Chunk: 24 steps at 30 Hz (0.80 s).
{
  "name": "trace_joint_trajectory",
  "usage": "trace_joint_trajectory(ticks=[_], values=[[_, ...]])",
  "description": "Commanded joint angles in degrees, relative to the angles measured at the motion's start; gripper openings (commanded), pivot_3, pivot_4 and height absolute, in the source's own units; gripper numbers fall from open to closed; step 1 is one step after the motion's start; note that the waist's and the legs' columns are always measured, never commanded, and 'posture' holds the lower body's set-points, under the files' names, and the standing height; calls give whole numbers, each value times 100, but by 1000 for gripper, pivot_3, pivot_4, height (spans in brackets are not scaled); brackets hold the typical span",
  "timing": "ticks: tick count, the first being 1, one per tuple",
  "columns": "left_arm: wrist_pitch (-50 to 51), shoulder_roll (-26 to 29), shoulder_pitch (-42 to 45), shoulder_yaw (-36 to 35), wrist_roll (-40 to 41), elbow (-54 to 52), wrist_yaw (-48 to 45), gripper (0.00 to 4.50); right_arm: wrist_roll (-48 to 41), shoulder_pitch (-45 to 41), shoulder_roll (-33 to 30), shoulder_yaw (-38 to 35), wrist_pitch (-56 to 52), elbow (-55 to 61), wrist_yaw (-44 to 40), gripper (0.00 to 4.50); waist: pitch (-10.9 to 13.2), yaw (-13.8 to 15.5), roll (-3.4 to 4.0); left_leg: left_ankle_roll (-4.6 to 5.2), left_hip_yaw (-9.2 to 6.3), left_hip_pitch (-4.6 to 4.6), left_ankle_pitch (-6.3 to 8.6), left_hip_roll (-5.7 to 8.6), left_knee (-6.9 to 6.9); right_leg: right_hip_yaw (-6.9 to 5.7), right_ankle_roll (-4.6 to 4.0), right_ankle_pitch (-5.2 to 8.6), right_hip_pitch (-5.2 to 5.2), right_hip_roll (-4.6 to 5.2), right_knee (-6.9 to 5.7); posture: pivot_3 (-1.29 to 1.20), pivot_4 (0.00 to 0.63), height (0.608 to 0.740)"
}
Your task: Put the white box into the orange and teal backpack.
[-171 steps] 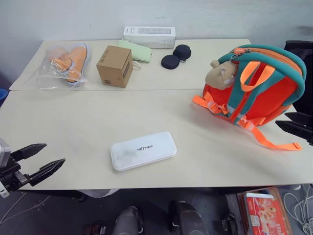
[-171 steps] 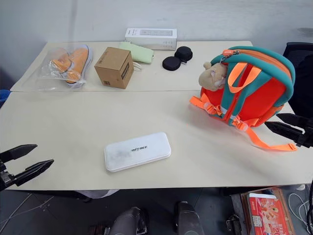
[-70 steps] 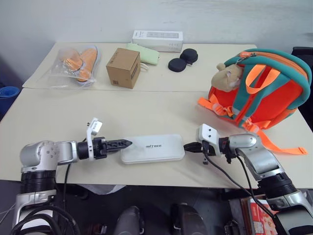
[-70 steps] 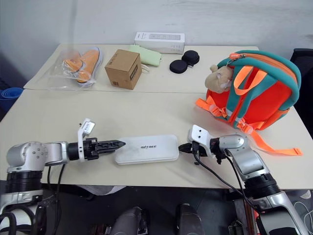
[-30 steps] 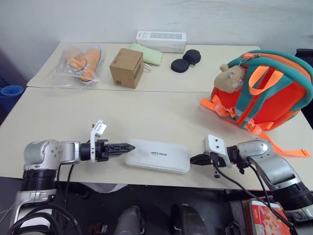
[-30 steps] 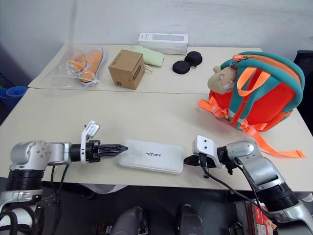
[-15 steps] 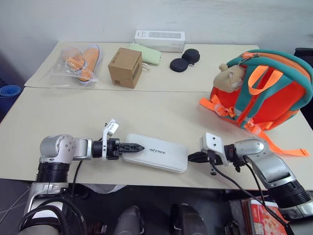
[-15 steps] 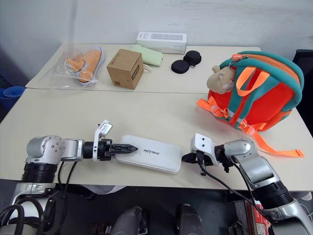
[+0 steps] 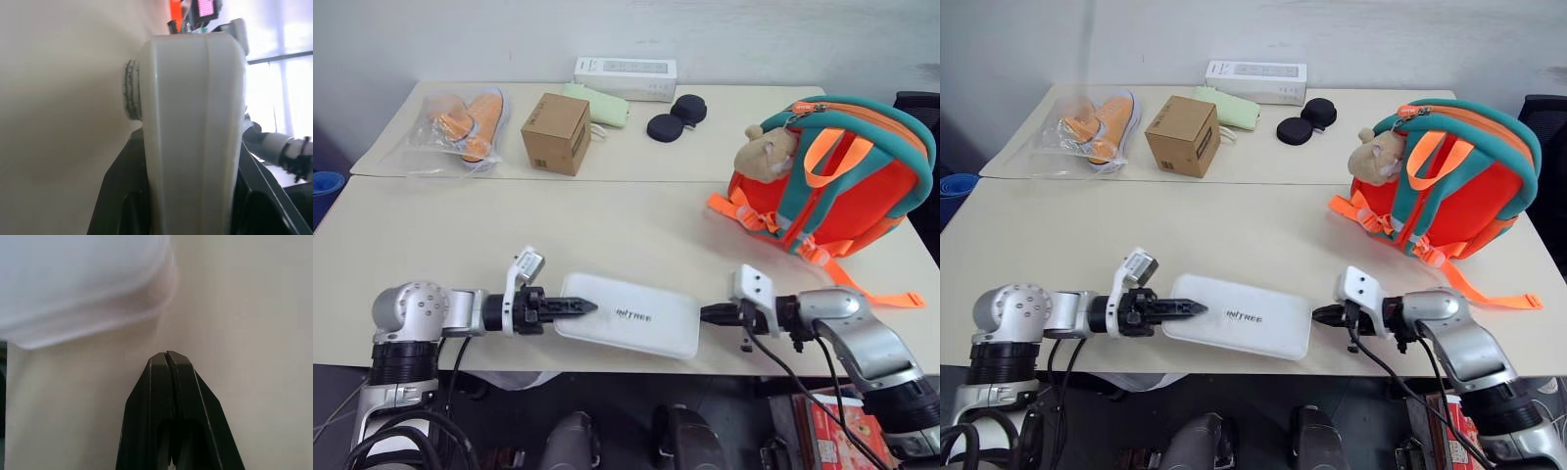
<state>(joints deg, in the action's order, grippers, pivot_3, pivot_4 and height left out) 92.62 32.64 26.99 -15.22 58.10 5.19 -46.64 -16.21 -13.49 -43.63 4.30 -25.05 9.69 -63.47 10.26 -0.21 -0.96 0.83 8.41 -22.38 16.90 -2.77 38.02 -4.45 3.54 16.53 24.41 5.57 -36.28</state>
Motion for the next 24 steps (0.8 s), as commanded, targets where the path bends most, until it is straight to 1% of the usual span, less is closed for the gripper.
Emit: trace_joint_trajectory(ticks=[1,4,5,6,8,10,12,13,16,19,22,24], values=[[-12,-364,207,-1150,732,44,526,1299,-587,203,-199,-1000,-535,438,282,571,1,11,-2,0,-1,0,0,1,0,-1,0,0,-1,2,0,0,150,740],[-32,-674,311,-1999,1147,-101,1082,1299,-1200,402,-387,-1905,-1138,530,347,1564,5,17,-8,2,-3,-2,0,1,0,-2,0,0,-1,1,1,0,150,740],[-98,-769,325,-2233,1313,-210,1314,1299,-1379,431,-446,-2237,-1307,460,391,1995,5,18,-8,2,-3,-2,1,1,-1,-2,0,0,-1,1,2,0,150,740],[-206,-852,340,-2442,1479,-306,1570,1299,-1528,418,-523,-2558,-1441,334,421,2240,6,12,-9,3,-3,-2,1,1,-2,-2,0,0,-2,0,4,0,150,740],[-455,-948,351,-2748,1801,-476,2091,1299,-1754,292,-668,-3058,-1675,6,517,2936,11,6,-18,5,1,-1,2,2,-2,0,2,-1,-3,0,5,0,150,740],[-716,-956,347,-2915,2133,-613,2551,1299,-1919,19,-757,-3336,-1842,-357,666,3549,19,-3,-32,6,1,0,1,1,-2,0,3,-2,-4,-2,5,0,150,740],[-949,-906,320,-2913,2291,-743,2976,1299,-1983,-310,-766,-3406,-1945,-689,870,4298,20,-7,-35,4,1,5,0,-1,-2,2,3,-2,-6,-6,3,0,150,740],[-1034,-847,318,-2861,2292,-791,3188,1299,-1951,-521,-711,-3350,-1895,-893,969,4500,21,-8,-35,3,1,7,0,-2,-3,2,3,-2,-6,-7,3,0,150,740],[-1321,-656,242,-2585,2139,-1080,3404,1299,-1890,-1032,-485,-3087,-1803,-1274,1213,4500,24,-12,-40,-1,4,7,-2,-1,-4,4,3,-2,-5,-10,3,0,150,740],[-1587,-510,230,-2436,2219,-1141,3497,1299,-1944,-1529,-161,-2804,-1867,-1464,1369,4500,24,-8,-41,-7,5,3,-3,-2,-8,3,3,-2,-3,-12,8,0,150,740],[-1797,-205,353,-2312,2160,-1086,3490,1299,-2213,-2222,419,-2715,-2028,-1710,1685,4500,30,-37,-44,-10,10,-2,-6,-2,-7,6,4,-2,4,-15,5,0,150,740],[-1905,-12,417,-2222,2149,-1052,3462,1299,-2282,-2521,650,-2728,-2025,-1958,1769,4500,31,-60,-45,-11,10,-4,-8,-1,-6,5,4,-3,8,-15,-1,0,150,740]])
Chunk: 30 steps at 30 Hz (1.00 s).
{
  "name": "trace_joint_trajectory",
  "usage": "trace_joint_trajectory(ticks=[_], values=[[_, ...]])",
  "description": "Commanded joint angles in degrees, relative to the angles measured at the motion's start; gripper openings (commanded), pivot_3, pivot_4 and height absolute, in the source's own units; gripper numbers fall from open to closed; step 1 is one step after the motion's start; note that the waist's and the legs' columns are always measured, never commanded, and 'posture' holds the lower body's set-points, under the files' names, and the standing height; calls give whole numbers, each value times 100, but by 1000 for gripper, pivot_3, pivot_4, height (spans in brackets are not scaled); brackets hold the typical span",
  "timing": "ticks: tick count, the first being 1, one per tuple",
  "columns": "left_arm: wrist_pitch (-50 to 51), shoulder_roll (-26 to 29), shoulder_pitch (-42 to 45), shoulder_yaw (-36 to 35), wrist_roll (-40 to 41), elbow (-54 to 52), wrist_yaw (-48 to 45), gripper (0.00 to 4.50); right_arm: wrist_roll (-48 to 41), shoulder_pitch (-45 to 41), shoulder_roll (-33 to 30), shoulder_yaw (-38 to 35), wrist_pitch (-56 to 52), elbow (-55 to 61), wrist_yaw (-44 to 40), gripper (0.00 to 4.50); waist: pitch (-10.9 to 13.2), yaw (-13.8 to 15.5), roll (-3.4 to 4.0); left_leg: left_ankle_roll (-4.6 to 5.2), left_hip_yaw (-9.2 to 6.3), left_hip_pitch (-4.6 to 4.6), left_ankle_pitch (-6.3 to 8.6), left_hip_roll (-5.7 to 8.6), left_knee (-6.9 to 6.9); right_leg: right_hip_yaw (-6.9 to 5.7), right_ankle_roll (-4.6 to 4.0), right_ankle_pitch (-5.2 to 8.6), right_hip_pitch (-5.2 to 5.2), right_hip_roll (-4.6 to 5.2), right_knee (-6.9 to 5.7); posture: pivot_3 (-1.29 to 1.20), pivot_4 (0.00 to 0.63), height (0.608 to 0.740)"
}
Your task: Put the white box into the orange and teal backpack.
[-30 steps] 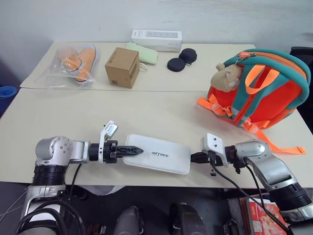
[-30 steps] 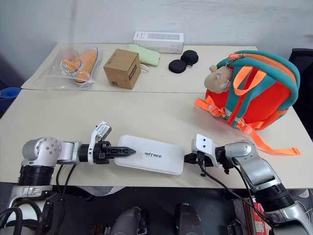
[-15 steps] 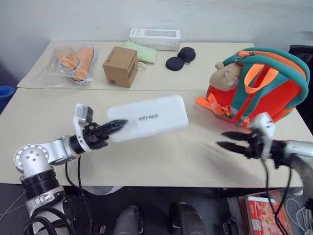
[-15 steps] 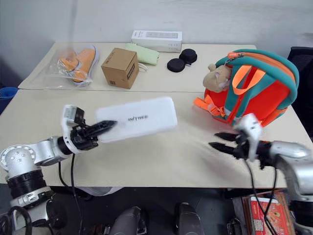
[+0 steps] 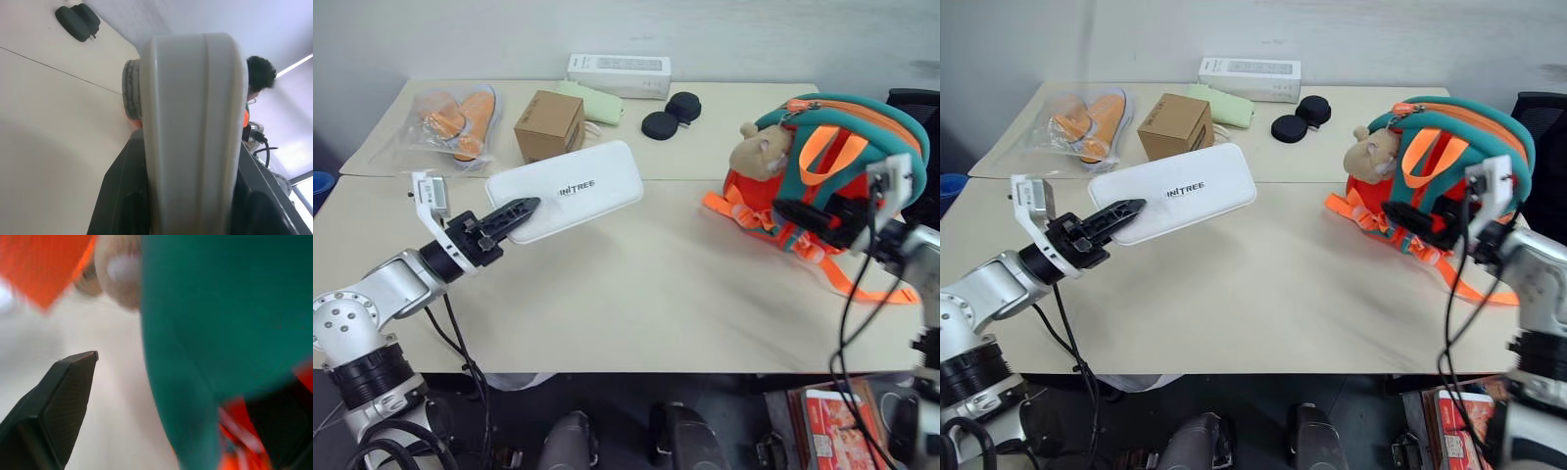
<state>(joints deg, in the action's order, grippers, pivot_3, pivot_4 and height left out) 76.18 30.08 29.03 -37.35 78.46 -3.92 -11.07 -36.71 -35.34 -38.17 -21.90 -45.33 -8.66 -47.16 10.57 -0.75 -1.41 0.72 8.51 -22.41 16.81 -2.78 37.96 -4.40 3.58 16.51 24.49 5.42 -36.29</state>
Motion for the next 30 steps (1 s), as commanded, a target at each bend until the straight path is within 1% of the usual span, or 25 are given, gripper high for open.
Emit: trace_joint_trajectory(ticks=[1,3,4,9,11,13,14,15,17,18,23,27,30], values=[[-317,343,236,51,80,-137,-122,1299,-244,-416,166,-118,23,-219,156,4320,1,-8,2,-1,0,-1,0,0,0,-1,0,0,2,0,0,0,150,740],[-439,530,285,154,-13,-146,-201,1299,-221,-485,218,-79,96,-352,137,3873,1,-2,2,-1,-1,-2,0,-1,-2,-2,0,0,2,-1,3,0,150,740],[-493,627,312,187,-31,-144,-245,1299,-195,-490,222,-42,142,-393,100,3573,1,7,2,-1,-1,-5,1,0,-3,-3,0,0,2,0,6,0,150,740],[-790,986,279,346,-222,-182,-611,1299,-208,-493,175,114,208,-399,-174,1828,1,-14,2,4,4,-13,4,2,-4,-2,4,-2,3,1,20,0,150,740],[-918,1052,306,373,-284,-112,-727,1299,-290,-506,117,213,164,-292,-446,1094,2,-31,2,4,4,-13,4,1,-4,-3,4,-2,3,0,20,0,150,740],[-1037,1101,357,429,-386,-48,-836,1299,-391,-525,49,314,45,-148,-723,466,2,-67,4,3,3,-13,3,-1,-5,-3,4,-2,3,-1,20,0,150,740],[-1105,1143,430,496,-470,-5,-945,1299,-514,-515,-51,442,-110,35,-1004,160,4,-83,6,3,3,-12,3,-1,-6,-3,4,-2,3,-1,19,0,150,740],[-1153,1175,482,545,-535,29,-1034,1299,-600,-508,-123,533,-221,165,-1200,33,7,-94,9,3,3,-13,3,-2,-6,-3,4,-2,4,-2,18,0,150,740],[-1319,1292,562,753,-798,48,-1352,1299,-848,-530,-330,695,-489,442,-1664,33,8,-100,10,2,4,-13,3,-3,-7,-2,4,-2,7,-4,16,0,150,740],[-1380,1335,578,824,-896,61,-1478,1299,-922,-547,-389,727,-566,503,-1770,33,8,-100,10,1,5,-13,2,-4,-9,-3,4,-2,9,-7,17,0,150,740],[-1719,1638,842,1275,-1332,171,-2416,1299,-1410,-410,-1092,962,-932,1384,-2795,33,15,-82,17,-2,8,-18,3,-3,-22,-3,4,-2,18,-8,27,0,150,740],[-1881,1638,1154,1546,-1543,256,-2905,1299,-1789,-274,-1581,922,-1187,1752,-3347,33,16,-65,16,1,5,-36,5,-3,-22,-10,4,-2,27,-8,40,0,150,740],[-1856,1547,1464,1635,-1418,201,-3176,1299,-2224,-149,-2018,710,-1540,1894,-3748,33,17,-59,15,8,5,-47,5,-1,-16,-9,6,-3,33,-4,41,0,150,740]])
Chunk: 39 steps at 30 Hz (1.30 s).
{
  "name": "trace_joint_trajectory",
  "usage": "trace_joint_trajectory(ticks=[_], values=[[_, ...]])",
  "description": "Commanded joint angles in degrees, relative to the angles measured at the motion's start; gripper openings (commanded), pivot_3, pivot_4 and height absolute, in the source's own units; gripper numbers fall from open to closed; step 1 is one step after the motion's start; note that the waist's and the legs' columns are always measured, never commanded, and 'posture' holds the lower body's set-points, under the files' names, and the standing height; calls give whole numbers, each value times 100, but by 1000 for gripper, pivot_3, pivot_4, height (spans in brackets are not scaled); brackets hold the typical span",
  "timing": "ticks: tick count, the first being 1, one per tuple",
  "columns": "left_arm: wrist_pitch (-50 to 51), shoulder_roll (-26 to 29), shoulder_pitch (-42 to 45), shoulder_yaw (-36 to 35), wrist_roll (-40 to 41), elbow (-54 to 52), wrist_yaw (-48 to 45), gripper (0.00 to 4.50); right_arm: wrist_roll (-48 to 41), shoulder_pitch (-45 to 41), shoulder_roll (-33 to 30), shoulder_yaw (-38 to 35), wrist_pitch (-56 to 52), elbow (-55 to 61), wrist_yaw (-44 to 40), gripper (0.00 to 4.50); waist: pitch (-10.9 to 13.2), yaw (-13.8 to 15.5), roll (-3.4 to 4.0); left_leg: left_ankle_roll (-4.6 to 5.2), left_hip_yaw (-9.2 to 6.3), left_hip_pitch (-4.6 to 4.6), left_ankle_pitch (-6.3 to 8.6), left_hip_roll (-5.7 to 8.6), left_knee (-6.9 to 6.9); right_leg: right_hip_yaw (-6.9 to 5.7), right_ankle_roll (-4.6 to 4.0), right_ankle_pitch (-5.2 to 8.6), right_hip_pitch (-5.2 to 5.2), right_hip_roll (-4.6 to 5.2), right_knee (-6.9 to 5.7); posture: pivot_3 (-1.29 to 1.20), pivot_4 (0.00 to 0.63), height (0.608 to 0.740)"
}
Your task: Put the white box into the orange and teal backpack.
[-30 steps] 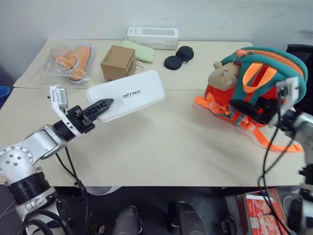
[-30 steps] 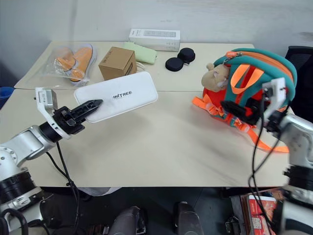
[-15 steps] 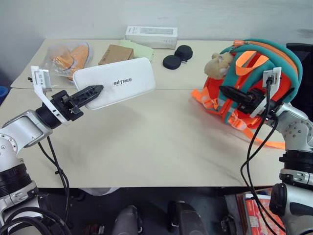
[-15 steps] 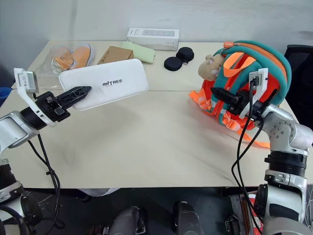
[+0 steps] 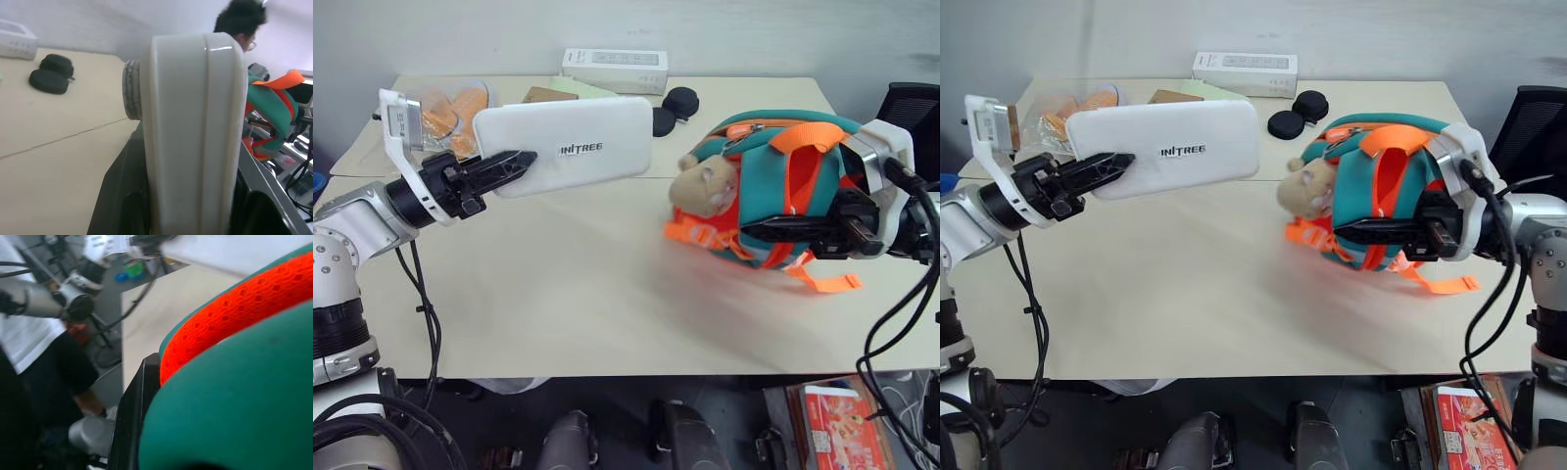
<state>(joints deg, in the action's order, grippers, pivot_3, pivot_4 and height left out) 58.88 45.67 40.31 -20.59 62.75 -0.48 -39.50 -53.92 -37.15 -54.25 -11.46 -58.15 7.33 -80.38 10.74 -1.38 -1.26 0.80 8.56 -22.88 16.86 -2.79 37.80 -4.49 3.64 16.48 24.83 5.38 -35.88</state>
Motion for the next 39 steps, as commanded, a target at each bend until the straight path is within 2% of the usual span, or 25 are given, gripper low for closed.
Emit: trace_joint_trajectory(ticks=[1,9,16,26,31,36,39], values=[[-105,-34,402,-35,187,-150,-382,1299,-574,69,-500,-364,-298,316,-482,33,1,7,-1,2,-2,-8,1,0,6,-1,0,0,5,1,-1,0,150,740],[-530,-119,780,499,-450,44,-1040,1299,-707,568,-973,-438,-333,269,-821,33,3,11,-5,10,-4,-23,-5,1,24,-2,4,-2,19,0,-13,0,150,740],[-1405,-37,1255,1348,-1514,423,-2171,1299,-572,295,-822,-348,-194,-124,-485,33,5,28,-8,17,-1,-23,-12,7,30,-1,17,-12,19,4,-16,0,150,740],[-1935,89,2211,1842,-2256,1228,-3569,1299,-8,299,-517,-30,240,-585,-277,33,5,134,-9,23,25,-36,-14,8,36,-26,19,-13,43,-7,-23,0,150,740],[-2038,25,2599,1875,-2483,1482,-3804,1299,-74,383,-476,-125,205,-503,-204,33,6,136,-10,27,26,-41,-16,8,43,-30,21,-13,44,-12,-27,0,150,740],[-2388,-167,2326,2137,-2881,1300,-3861,1299,-152,519,-456,-199,185,-313,-147,33,6,134,-9,30,26,-39,-17,8,51,-27,21,-14,45,-10,-44,0,150,740],[-2925,-509,2127,2403,-3387,1237,-3525,1299,-288,555,-455,-253,128,-102,-116,33,6,135,-9,31,26,-37,-18,8,69,-25,21,-13,46,-5,-61,0,150,740]])
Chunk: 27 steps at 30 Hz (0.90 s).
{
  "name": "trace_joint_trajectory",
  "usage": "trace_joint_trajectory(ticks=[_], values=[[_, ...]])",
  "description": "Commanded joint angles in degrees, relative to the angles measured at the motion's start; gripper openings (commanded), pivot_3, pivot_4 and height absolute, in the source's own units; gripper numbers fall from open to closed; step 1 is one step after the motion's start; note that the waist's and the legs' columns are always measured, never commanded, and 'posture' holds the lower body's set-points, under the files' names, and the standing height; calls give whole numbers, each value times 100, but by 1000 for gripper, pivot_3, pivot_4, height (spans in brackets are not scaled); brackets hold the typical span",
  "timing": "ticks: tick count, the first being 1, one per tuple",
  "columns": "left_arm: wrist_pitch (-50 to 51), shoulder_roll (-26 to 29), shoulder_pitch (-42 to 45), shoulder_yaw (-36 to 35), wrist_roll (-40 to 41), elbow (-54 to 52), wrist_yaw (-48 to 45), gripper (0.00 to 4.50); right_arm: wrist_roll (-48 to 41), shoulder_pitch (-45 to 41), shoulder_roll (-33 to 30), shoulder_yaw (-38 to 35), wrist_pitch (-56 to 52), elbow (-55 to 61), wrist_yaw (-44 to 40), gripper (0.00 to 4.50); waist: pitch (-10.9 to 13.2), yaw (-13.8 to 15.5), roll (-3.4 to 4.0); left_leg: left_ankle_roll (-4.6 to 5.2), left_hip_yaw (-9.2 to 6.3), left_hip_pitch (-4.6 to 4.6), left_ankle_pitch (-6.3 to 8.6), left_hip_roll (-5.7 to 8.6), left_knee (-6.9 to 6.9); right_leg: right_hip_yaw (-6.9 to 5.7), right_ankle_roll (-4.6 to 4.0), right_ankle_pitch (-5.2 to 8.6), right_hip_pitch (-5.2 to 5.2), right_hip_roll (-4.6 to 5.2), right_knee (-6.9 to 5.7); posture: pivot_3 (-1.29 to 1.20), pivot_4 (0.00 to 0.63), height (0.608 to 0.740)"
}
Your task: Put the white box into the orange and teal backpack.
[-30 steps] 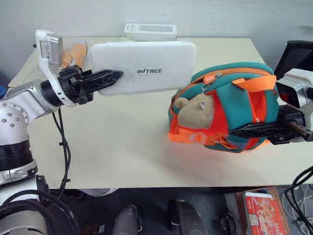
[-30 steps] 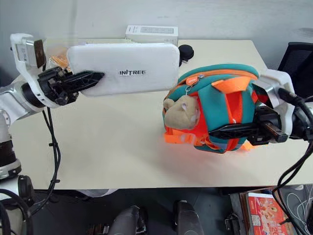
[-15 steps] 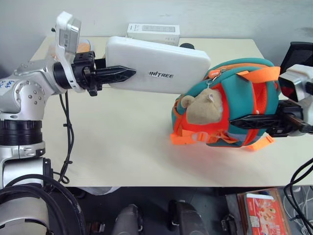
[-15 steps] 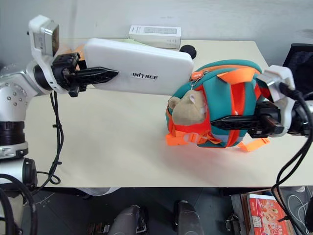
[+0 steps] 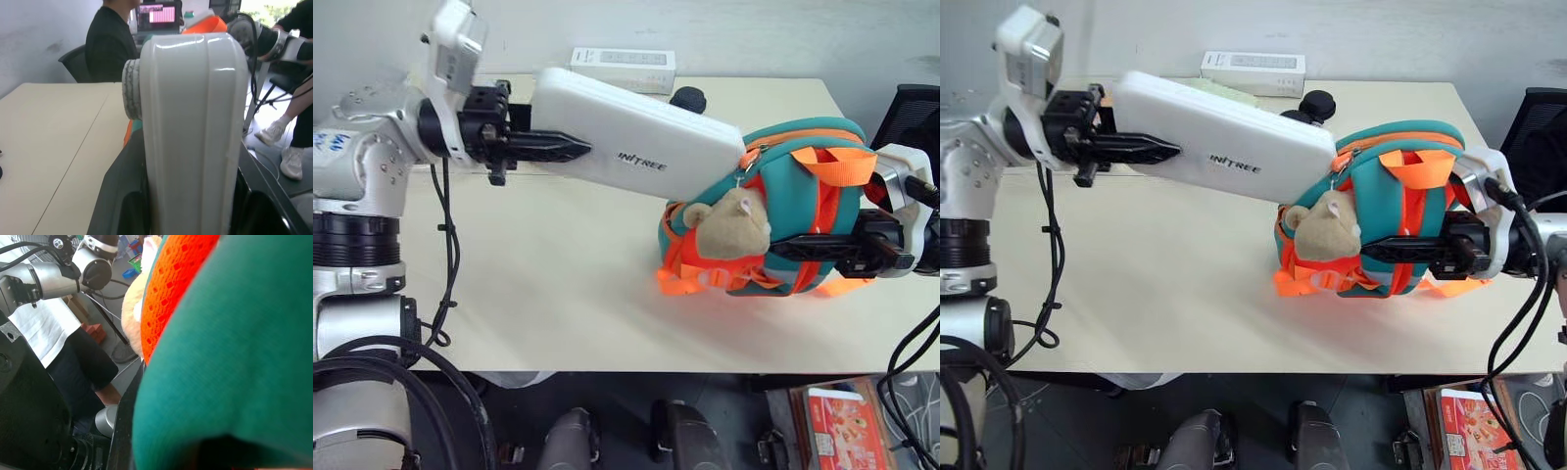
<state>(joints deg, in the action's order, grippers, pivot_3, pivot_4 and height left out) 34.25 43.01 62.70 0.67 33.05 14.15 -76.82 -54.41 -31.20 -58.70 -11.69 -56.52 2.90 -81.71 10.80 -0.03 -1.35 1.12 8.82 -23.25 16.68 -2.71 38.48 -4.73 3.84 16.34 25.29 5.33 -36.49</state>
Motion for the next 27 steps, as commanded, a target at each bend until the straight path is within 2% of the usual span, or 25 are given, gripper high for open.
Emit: trace_joint_trajectory(ticks=[1,4,8,13,17,22,23,27], values=[[-646,-365,-136,341,-586,-213,334,1299,-275,-26,-10,-239,-40,412,29,33,0,3,0,0,0,0,0,0,8,2,0,0,0,2,-5,0,150,740],[-1167,-659,-161,556,-1080,-22,554,1299,-401,-7,14,-262,-86,594,121,33,1,19,-1,7,-4,-6,4,-1,25,3,0,0,0,7,-14,0,150,740],[-1271,-1067,-119,699,-1173,-28,614,1299,-486,37,55,-271,-103,726,233,33,1,-2,-1,12,-3,-10,11,-1,29,9,0,0,1,9,-9,0,150,740],[-1254,-2017,-65,852,-1313,50,1154,1299,-536,120,307,-274,-1,937,586,33,1,17,-1,16,-5,-13,14,-2,43,9,1,-1,0,9,-15,0,150,740],[-1445,-2879,107,998,-1802,707,2034,1299,-240,154,728,-242,296,1034,1263,33,1,25,-2,20,-8,-13,16,1,54,10,5,-3,-2,10,-19,0,150,740],[-1214,-3393,164,855,-1837,1058,2484,1299,-429,446,842,-417,312,1330,1542,33,1,13,-2,22,-8,-14,17,-1,50,7,6,-3,-2,10,-17,0,150,740],[-1078,-3372,111,842,-1779,968,2415,2021,-449,505,871,-449,325,1380,1623,0,1,8,-2,22,-8,-14,17,-1,50,7,6,-3,-1,10,-17,0,150,740],[-741,-2931,-115,701,-1653,550,2110,3154,-526,702,961,-529,327,1562,1926,0,1,-28,-1,20,-7,-5,16,-4,48,11,4,-2,-1,7,-27,0,150,740]])
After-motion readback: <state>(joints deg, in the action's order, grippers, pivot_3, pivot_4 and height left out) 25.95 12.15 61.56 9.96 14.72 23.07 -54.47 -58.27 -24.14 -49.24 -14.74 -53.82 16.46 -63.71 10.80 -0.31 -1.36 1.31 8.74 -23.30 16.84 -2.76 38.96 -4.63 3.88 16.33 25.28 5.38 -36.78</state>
